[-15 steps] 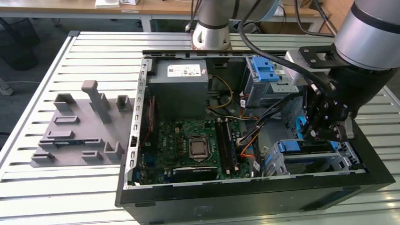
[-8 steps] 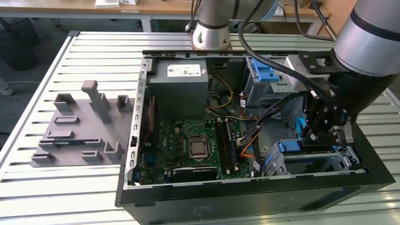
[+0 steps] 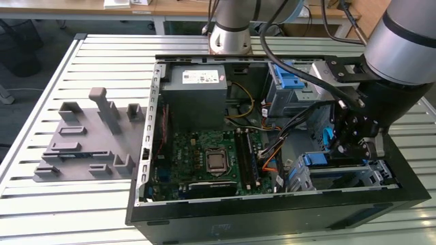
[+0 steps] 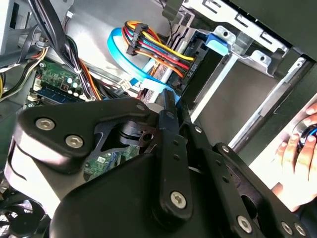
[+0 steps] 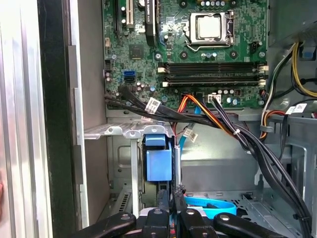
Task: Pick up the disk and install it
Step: 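Insert the second disk wire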
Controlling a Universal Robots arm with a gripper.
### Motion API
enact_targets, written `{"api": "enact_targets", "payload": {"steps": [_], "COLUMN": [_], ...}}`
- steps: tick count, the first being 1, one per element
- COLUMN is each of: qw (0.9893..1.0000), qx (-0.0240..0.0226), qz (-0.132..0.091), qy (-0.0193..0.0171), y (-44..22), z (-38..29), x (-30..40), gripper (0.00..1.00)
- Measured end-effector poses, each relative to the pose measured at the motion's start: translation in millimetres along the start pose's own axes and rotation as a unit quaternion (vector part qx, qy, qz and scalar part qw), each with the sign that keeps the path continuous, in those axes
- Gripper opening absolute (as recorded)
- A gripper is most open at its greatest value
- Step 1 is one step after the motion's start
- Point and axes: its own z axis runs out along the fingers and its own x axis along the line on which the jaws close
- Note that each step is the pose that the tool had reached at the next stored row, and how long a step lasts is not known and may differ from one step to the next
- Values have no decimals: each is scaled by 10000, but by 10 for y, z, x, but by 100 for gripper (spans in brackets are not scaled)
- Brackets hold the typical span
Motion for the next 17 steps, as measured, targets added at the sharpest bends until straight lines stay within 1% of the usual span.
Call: {"api": "enact_targets", "payload": {"steps": [3, 4, 17], "qw": [10000, 10000, 10000], "qx": [33, 36, 37], "qz": [0, -1, 0], "qy": [-1, -1, -8], "y": [3, 3, 0], "z": [3, 4, 24], "x": [1, 1, 1], "gripper": [16, 16, 16]}}
